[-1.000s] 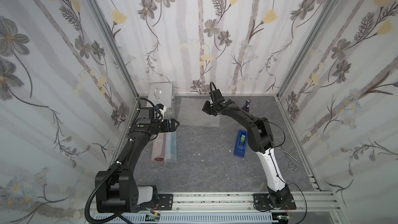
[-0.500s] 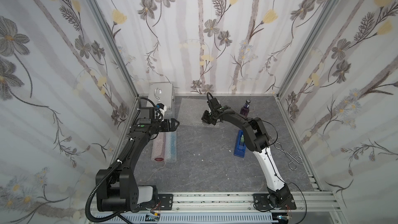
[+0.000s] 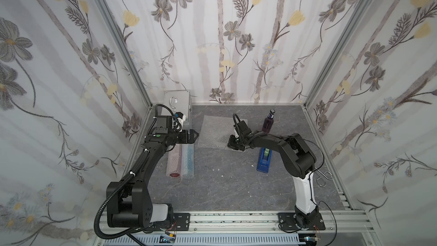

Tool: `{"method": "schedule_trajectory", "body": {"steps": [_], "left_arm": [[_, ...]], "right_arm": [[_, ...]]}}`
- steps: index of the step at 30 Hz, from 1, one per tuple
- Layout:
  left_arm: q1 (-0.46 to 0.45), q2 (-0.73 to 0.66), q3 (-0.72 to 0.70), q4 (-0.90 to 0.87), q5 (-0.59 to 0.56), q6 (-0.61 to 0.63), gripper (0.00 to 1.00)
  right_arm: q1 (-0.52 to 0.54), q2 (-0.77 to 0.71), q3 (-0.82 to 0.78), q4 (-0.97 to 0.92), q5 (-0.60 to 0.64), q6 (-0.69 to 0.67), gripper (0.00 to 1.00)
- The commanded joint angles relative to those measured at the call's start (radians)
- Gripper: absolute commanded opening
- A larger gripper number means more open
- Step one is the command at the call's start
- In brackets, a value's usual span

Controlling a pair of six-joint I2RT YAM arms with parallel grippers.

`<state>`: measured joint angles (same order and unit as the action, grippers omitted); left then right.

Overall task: Wrap wine bottles in bubble wrap
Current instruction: Move the bubble wrap to the center of the board, then move the Tape Cutter to the center of the board.

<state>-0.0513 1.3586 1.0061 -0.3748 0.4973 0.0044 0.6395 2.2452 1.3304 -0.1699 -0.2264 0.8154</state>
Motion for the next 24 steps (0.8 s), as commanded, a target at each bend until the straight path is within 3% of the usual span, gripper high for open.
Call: {"method": "schedule_trajectory", "body": {"steps": [1, 7, 16, 24], "left_arm": [[-0.006, 0.007, 0.011, -0.005, 0.003, 0.02, 0.99], [-0.012, 0.017, 0.01, -0.004, -0.002, 0.03, 0.97], [-0.041, 0.034, 0.022, -0.028, -0.016, 0.071, 0.95], [-0.155, 0.085, 0.032, -0.061, -0.123, 0.155, 0.87]], "right_arm": [[0.019, -0.025, -0.092, -0.105, 0.056, -0.033, 0.0], [0.041, -0.136, -0.244, -0.091, 0.056, -0.032, 0.02], [0.063, -0.254, -0.302, -0.167, 0.049, -0.07, 0.06], [0.044, -0.37, -0.207, -0.268, 0.112, -0.08, 0.31]]}}
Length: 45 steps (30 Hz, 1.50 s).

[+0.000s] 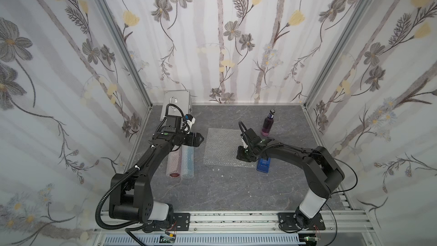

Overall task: Wrap wine bottles in bubble wrap
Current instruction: Move the Tape Cutter to the center of the board.

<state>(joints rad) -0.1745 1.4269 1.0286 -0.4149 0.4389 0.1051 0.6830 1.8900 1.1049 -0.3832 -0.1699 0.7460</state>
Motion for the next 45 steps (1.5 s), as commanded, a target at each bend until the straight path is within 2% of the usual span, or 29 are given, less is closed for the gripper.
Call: {"method": "schedule_trajectory", "body": {"steps": [1, 7, 11, 20, 25, 32, 38, 45], "left_arm": [[-0.06, 0.032, 0.013, -0.025, -0.097, 0.07, 0.85], [-0.195, 0.169, 0.051, -0.042, -0.233, 0.087, 0.66], [-0.248, 0.24, 0.071, -0.054, -0.272, 0.054, 0.6], [-0.313, 0.349, 0.079, -0.05, -0.316, 0.008, 0.48], [-0.338, 0.408, 0.12, -0.083, -0.342, 0.007, 0.47], [-0.342, 0.481, 0.166, -0.123, -0.442, 0.015, 0.47], [-0.345, 0.52, 0.174, -0.101, -0.576, 0.112, 0.47], [-0.343, 0.532, 0.195, -0.115, -0.647, 0.184, 0.47]], "right_arm": [[-0.003, -0.015, 0.019, -0.057, 0.063, -0.011, 0.32], [-0.03, 0.043, 0.014, -0.059, 0.128, -0.005, 0.31], [-0.036, 0.075, -0.009, -0.064, 0.128, 0.008, 0.3], [-0.05, -0.026, -0.13, -0.1, 0.201, 0.045, 0.32], [-0.082, -0.048, -0.154, -0.108, 0.219, 0.033, 0.32], [-0.103, -0.092, -0.151, -0.117, 0.208, 0.009, 0.35], [-0.14, -0.104, -0.163, -0.116, 0.224, -0.007, 0.37], [-0.177, -0.09, -0.168, -0.122, 0.247, -0.034, 0.37]]}}
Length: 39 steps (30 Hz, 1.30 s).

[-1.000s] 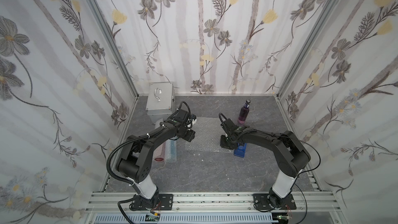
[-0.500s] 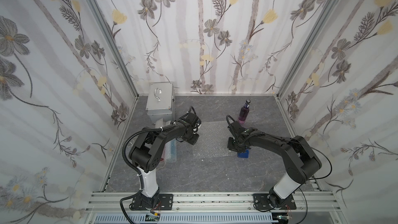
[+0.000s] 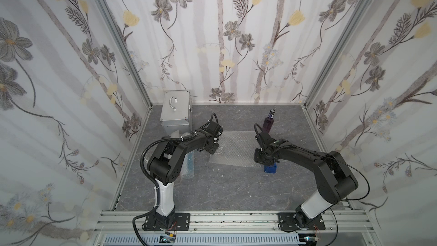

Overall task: Wrap wine bottles in bubble wrap
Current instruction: Move the Tape Cutter to the center of the board, then pick up the wine bottle from the center of the board.

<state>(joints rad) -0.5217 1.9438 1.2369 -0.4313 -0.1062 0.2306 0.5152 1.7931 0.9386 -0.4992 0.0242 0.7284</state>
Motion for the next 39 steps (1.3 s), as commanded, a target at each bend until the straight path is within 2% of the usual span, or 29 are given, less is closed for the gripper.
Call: {"method": "schedule_trajectory", "body": {"steps": [1, 4, 10, 12, 17, 19, 23, 28, 31, 36, 39], "left_arm": [[0.008, 0.008, -0.02, -0.092, -0.117, 0.072, 0.47], [0.028, -0.009, -0.026, -0.081, -0.133, 0.077, 0.47], [0.034, -0.029, 0.002, -0.118, -0.073, 0.032, 0.47], [0.033, -0.05, 0.005, -0.122, -0.047, 0.023, 0.52], [0.028, -0.137, 0.03, -0.15, 0.033, 0.003, 0.72], [0.028, -0.18, 0.042, -0.164, 0.05, -0.02, 0.75], [0.029, -0.282, 0.051, -0.18, 0.072, -0.03, 0.81], [0.032, -0.409, 0.0, -0.176, 0.172, -0.007, 0.94], [0.047, -0.482, -0.061, -0.15, 0.25, 0.009, 1.0], [0.112, -0.566, -0.165, -0.096, 0.373, -0.008, 1.0], [0.16, -0.606, -0.219, -0.053, 0.426, -0.039, 1.0]], "right_arm": [[-0.016, 0.008, -0.001, -0.007, 0.052, -0.021, 0.38], [-0.033, 0.007, -0.004, -0.007, 0.061, -0.035, 0.38], [-0.053, 0.002, 0.011, -0.022, 0.062, -0.059, 0.38], [-0.052, -0.018, 0.025, -0.023, 0.046, -0.061, 0.38], [-0.05, -0.11, 0.085, -0.027, 0.003, -0.066, 0.39], [-0.05, -0.148, 0.123, -0.036, 0.012, -0.072, 0.4], [-0.054, -0.241, 0.199, -0.049, 0.068, -0.12, 0.47], [-0.071, -0.305, 0.253, -0.048, 0.206, -0.194, 0.55], [-0.091, -0.312, 0.274, -0.041, 0.257, -0.241, 0.69], [-0.109, -0.267, 0.335, -0.005, 0.328, -0.355, 0.73], [-0.117, -0.241, 0.341, 0.092, 0.347, -0.43, 0.73]]}}
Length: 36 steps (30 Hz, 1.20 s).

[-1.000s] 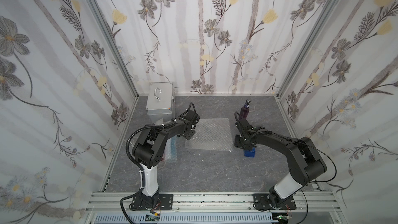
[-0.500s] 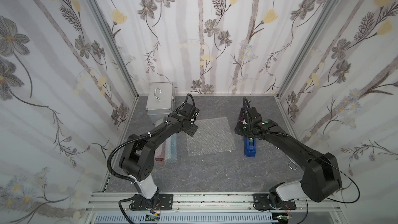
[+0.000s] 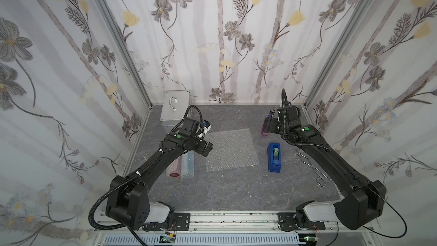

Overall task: Wrap wine bottles in bubble wrap
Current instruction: Pick up the wine bottle from the center of the board.

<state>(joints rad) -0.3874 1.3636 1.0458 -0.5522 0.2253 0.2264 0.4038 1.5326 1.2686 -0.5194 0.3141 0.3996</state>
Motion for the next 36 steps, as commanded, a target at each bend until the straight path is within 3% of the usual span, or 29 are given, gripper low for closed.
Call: {"method": "schedule_trajectory", "body": {"steps": [1, 8, 16, 29, 31, 36], "left_arm": [[0.043, -0.039, -0.044, 0.085, 0.112, -0.05, 1.0], [0.131, -0.092, -0.109, 0.154, 0.193, -0.133, 1.0], [0.144, -0.089, -0.112, 0.161, 0.201, -0.14, 1.0], [0.153, -0.086, -0.114, 0.161, 0.205, -0.139, 1.0], [0.154, -0.083, -0.113, 0.161, 0.206, -0.139, 1.0], [0.155, -0.079, -0.112, 0.164, 0.204, -0.142, 1.0]], "right_arm": [[-0.015, 0.035, 0.015, 0.144, 0.053, -0.117, 0.73], [-0.08, 0.224, 0.122, 0.263, 0.043, -0.154, 0.7], [-0.088, 0.35, 0.149, 0.454, 0.008, -0.213, 0.66], [-0.104, 0.473, 0.134, 0.544, -0.019, -0.174, 0.47], [-0.105, 0.48, 0.121, 0.557, -0.018, -0.167, 0.39], [-0.104, 0.462, 0.112, 0.555, -0.016, -0.173, 0.01]]}}
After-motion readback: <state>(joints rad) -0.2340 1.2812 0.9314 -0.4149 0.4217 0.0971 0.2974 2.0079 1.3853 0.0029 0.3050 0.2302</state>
